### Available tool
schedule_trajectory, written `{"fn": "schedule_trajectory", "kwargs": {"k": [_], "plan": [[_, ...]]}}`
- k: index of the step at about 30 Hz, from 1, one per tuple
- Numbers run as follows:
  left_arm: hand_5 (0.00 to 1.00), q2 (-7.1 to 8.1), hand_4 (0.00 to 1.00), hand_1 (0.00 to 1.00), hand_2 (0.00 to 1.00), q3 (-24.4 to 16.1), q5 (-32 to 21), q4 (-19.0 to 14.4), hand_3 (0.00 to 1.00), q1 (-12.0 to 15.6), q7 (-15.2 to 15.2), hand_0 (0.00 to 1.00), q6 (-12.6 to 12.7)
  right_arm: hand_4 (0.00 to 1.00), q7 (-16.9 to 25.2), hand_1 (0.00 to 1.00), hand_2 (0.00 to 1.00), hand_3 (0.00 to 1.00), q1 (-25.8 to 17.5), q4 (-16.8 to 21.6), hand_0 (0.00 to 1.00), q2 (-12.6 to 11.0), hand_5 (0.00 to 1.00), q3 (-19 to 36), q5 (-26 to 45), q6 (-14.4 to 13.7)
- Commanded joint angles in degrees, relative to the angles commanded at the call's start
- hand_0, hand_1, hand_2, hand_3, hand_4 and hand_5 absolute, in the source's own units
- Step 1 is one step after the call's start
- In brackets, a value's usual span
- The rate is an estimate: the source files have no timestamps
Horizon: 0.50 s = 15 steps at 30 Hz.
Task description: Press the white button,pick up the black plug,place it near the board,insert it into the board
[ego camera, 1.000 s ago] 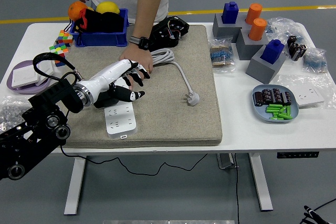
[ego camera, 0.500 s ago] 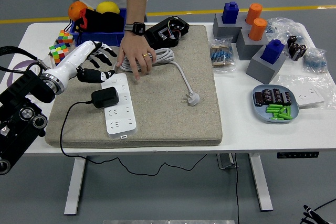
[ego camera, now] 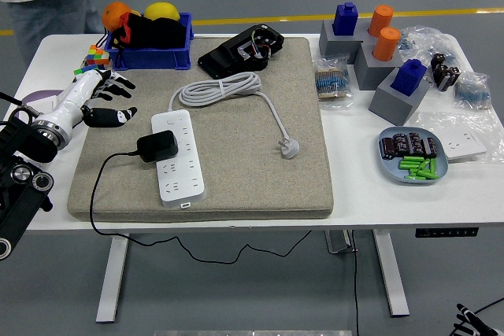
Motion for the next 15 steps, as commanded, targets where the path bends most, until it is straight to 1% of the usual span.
{"fn": "schedule_trajectory", "kwargs": {"k": [1,6,7,10,12,13,15], "plan": [[0.002,-0.16,0.793,0.746,0.644,-0.23,-0.03,0.09,0.635,0.25,-0.05,0.702,-0.01,0.781,-0.01,0.753,0.736,0.712,0.02,0.00,0.822,0.01,0.554,-0.09,0.02,0.02],[0.002,-1.15,0.793,0.746,0.644,-1.32,-0.01,0.11,0.635,1.47,-0.14,0.702,-0.19,0.781,-0.04,0.753,0.736,0.712,-0.03,0.00,0.822,0.12,0.554,-0.34,0.08,0.08],[0.002,-1.27,0.789,0.755,0.652,-1.35,-0.28,0.29,0.647,1.53,0.00,0.720,-0.39,0.781,-0.05,0.753,0.737,0.714,-0.07,-0.02,0.822,0.14,0.555,-0.39,0.06,0.10],[0.002,-1.36,0.789,0.755,0.652,-1.35,-0.38,0.48,0.647,1.60,0.66,0.720,-0.98,0.781,-0.09,0.753,0.737,0.714,-0.11,-0.06,0.822,0.14,0.555,-0.44,0.00,0.14],[0.002,-1.42,0.789,0.755,0.652,-1.69,-0.50,0.23,0.647,1.74,0.57,0.720,-0.96,0.781,-0.05,0.753,0.737,0.714,0.00,0.00,0.822,0.10,0.555,-0.52,0.06,0.11],[0.002,-1.44,0.783,0.760,0.661,-1.82,-0.46,0.12,0.675,1.76,0.57,0.729,-0.97,0.781,-0.07,0.753,0.736,0.714,0.04,-0.02,0.822,0.10,0.555,-0.46,0.01,0.11],[0.002,-1.51,0.783,0.760,0.661,-2.20,-0.42,-0.14,0.675,1.83,0.63,0.729,-1.03,0.781,-0.08,0.753,0.736,0.714,0.11,-0.03,0.822,0.11,0.555,-0.45,0.00,0.11]]}}
